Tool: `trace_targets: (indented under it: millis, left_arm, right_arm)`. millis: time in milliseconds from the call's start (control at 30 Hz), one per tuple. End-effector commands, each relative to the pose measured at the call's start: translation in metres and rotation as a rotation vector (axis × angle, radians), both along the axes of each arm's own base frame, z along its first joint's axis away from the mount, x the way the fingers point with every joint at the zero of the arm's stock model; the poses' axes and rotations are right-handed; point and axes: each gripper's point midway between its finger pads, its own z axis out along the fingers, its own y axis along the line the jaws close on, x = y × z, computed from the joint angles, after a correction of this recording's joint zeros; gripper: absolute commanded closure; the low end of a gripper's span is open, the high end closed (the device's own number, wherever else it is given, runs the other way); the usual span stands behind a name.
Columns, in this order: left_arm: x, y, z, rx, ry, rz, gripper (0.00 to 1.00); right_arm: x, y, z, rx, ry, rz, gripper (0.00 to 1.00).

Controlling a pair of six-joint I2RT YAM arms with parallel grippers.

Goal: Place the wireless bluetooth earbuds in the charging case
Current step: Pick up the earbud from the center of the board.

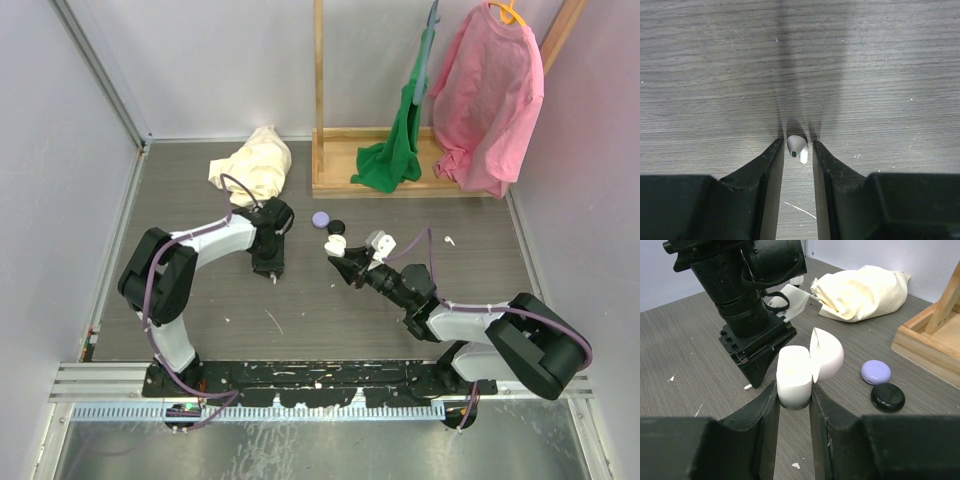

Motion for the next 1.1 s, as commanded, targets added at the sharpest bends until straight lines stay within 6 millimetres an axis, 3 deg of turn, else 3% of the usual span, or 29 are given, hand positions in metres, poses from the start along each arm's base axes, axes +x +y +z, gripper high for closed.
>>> trace_targets:
  millis: [0,600,800,1067]
  left_arm:
    - [0.006,-0.002,0.005,-0.002,0.001,0.008,0.71]
    - [0.005,-0.001,0.007,0.003,-0.005,-0.013,0.88]
    - [0.013,-0.009,0.038,-0.088,-0.122,-0.044,0.89]
    - [0.024,-0.028,0.1,-0.272,-0.352,-0.129,0.88]
  right_arm:
    - [0.001,0.0,0.025,0.052,-0.075,-0.005,0.99]
    - [0.0,0.003,0.025,0.042,-0.078,0.015,0.99]
    - [-0.005,0.01,0.023,0.032,-0.076,0.06,0.99]
    - [-0.012,0.014,0.029,0.047,-0.088,0.102,0.99]
